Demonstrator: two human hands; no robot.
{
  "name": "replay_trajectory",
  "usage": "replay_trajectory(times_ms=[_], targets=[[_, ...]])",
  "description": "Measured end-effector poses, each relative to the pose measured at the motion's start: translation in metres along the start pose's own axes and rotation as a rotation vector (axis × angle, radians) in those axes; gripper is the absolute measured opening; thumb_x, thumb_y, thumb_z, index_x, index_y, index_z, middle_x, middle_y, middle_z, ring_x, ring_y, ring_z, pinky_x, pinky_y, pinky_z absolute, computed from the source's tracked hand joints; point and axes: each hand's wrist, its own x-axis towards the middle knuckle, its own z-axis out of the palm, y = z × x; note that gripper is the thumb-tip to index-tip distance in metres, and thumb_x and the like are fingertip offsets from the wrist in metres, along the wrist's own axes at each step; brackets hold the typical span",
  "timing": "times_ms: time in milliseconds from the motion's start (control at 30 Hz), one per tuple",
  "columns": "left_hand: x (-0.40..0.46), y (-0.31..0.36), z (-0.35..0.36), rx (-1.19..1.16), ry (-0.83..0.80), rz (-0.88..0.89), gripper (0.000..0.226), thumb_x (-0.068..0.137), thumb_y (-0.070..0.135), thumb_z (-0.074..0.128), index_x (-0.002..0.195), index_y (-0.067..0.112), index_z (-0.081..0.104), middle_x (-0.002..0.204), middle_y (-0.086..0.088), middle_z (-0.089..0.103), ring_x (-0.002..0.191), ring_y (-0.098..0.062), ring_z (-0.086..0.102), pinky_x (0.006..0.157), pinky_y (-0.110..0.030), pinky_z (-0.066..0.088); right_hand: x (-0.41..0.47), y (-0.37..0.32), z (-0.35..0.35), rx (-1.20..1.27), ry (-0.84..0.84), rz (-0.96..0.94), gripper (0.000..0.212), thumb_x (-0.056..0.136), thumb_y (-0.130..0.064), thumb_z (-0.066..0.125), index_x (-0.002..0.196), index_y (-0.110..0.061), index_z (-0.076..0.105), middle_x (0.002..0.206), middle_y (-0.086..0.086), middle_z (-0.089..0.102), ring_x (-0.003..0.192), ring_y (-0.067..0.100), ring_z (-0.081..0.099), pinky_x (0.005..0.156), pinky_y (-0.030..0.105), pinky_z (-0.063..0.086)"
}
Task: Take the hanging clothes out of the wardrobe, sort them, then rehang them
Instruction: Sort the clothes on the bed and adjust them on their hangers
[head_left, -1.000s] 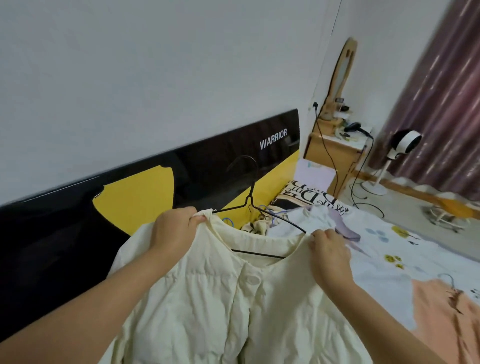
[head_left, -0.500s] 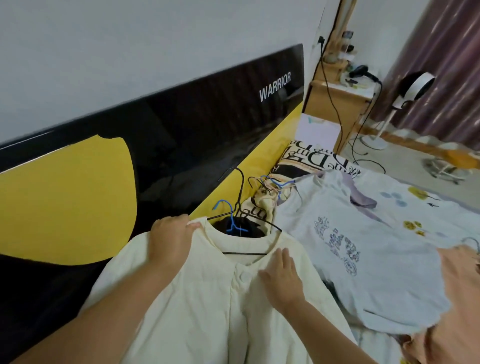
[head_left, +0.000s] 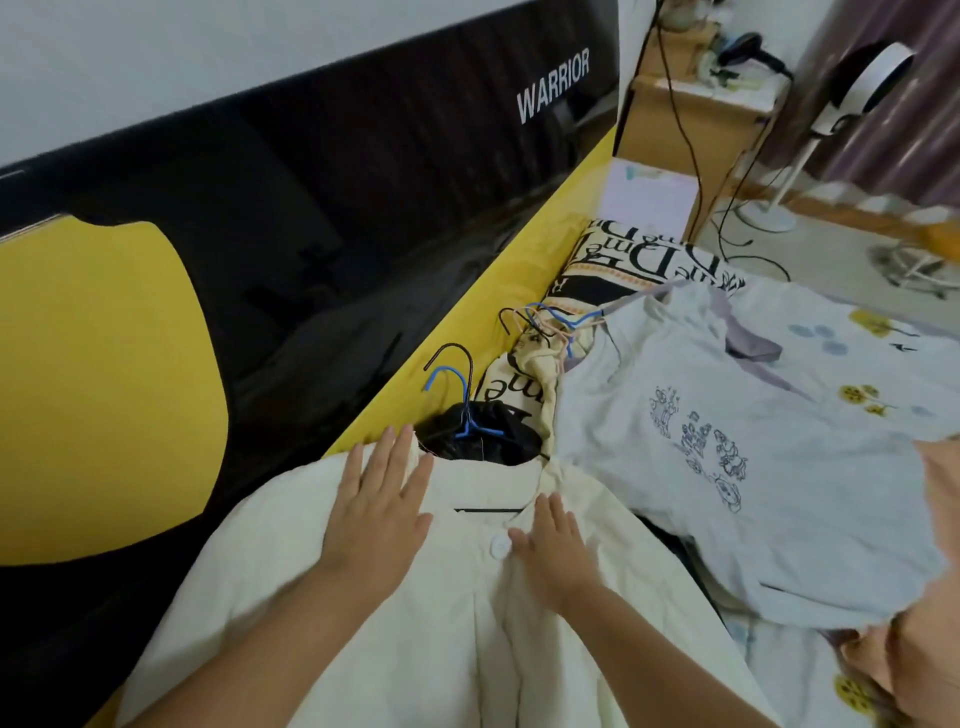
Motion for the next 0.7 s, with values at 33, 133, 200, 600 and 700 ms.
replay_trajectory(times_ms=[33,133,200,600,700], targets=[[0.002,0.002,-0.003,-0.005,-0.044,-0.009,0.073,0.057,0.033,0.085,0.121,0.007,0.062,0.136,-0.024,0.048,0.128,-0.038,0.043,0.112,-0.046,0.004,-0.001,0.001,-0.004,0.017,0.004,-0.002,0.068,0.098,-0.053,0.021,0.151,-0.015,0.003,0.159,0.002,-0.006,0.146,0.025,-0.002,0.118,0.042,0.010],[0.003,0.011,-0.020,-0.004,-0.132,-0.056,0.065,0.082,0.044,0.063,0.137,0.015,0.046,0.151,-0.020,0.026,0.141,-0.034,0.023,0.113,-0.048,-0.003,-0.012,-0.001,-0.021,-0.016,0.031,-0.056,0.052,0.097,-0.028,0.039,0.144,-0.009,0.023,0.150,0.008,0.022,0.136,0.030,0.027,0.110,0.037,0.028],[0.008,0.013,-0.029,0.007,-0.222,-0.059,0.057,0.097,0.043,0.035,0.147,0.020,0.021,0.157,-0.014,-0.001,0.145,-0.031,-0.001,0.115,-0.049,-0.005,-0.024,-0.003,-0.031,-0.051,0.031,-0.058,0.041,0.095,-0.017,0.038,0.135,-0.007,0.036,0.138,0.009,0.034,0.122,0.030,0.042,0.100,0.036,0.038],[-0.027,0.046,-0.112,-0.297,-0.506,0.135,0.042,0.098,0.039,0.039,0.137,0.023,0.040,0.139,0.001,0.046,0.126,-0.016,0.044,0.099,-0.027,0.038,-0.120,0.031,-0.074,-0.106,0.035,-0.113,0.037,0.097,-0.020,0.039,0.132,-0.014,0.046,0.136,0.009,0.046,0.121,0.028,0.048,0.097,0.032,0.040],[-0.044,0.068,-0.136,-0.326,-0.508,0.174,0.041,0.097,0.039,0.040,0.135,0.024,0.043,0.137,0.000,0.047,0.124,-0.017,0.045,0.098,-0.026,0.038,-0.154,0.045,-0.082,-0.098,0.038,-0.142,0.037,0.097,-0.020,0.040,0.133,-0.013,0.047,0.137,0.009,0.048,0.124,0.026,0.047,0.099,0.030,0.037]])
